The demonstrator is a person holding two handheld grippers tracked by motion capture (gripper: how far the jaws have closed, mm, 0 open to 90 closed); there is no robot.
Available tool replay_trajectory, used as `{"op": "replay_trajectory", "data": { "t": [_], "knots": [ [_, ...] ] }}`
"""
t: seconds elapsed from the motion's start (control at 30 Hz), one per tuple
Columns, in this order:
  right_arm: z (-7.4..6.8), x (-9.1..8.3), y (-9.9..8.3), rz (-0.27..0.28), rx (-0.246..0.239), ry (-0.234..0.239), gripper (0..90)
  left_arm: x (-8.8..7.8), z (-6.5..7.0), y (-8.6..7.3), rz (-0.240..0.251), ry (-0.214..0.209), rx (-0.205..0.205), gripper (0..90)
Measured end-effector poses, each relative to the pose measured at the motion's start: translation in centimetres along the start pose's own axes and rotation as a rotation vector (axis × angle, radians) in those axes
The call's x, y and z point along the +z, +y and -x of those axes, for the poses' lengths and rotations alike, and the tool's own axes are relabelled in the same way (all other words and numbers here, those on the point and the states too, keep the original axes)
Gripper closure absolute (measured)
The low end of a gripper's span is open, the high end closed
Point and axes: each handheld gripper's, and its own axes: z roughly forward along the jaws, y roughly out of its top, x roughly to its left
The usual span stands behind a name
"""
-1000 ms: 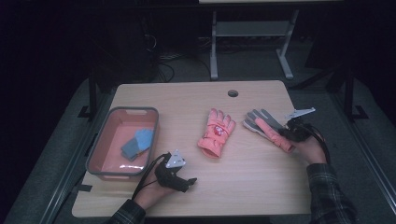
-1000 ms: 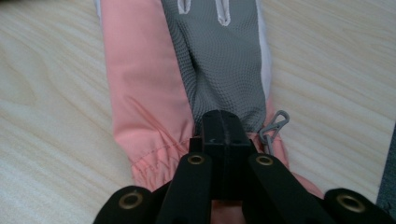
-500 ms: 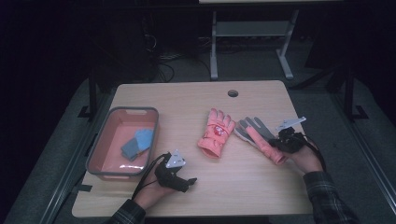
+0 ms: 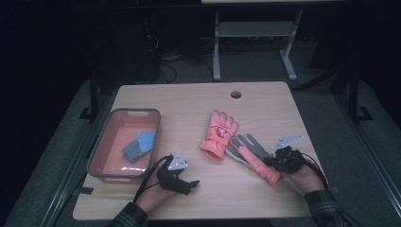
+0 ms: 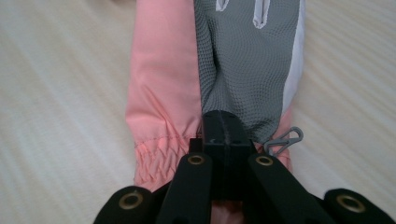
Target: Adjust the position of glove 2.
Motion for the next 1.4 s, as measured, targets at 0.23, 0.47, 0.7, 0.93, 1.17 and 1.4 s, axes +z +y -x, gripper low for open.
{"op": "replay_trajectory", "data": {
  "t": [0.23,0.47,0.7,0.93,1.17,1.4],
  "knots": [
    [0.7,-2.4,0.5,0.096,0.007,-0.039,90.0,0.1,0.0,0.0,0.003,-0.002,-0.001,12.2],
    [4.1,-3.0,-1.1,0.074,0.072,-0.118,90.0,0.0,0.0,0.0,-0.001,-0.003,0.003,12.2],
    [3.5,-1.9,-2.9,-0.006,0.063,-0.079,90.0,0.0,-0.1,0.0,0.0,-0.007,0.006,12.2],
    [1.6,-1.7,-3.1,-0.025,0.013,-0.033,90.0,0.1,-0.1,0.0,0.001,-0.007,0.007,12.2],
    [-0.8,-1.4,-2.8,-0.036,-0.048,0.067,90.0,0.1,-0.1,0.0,0.001,-0.007,0.008,12.2],
    [-2.9,-0.6,-1.7,-0.042,-0.103,0.148,90.0,0.1,-0.1,0.0,0.002,-0.007,0.007,12.2]
  ]
}}
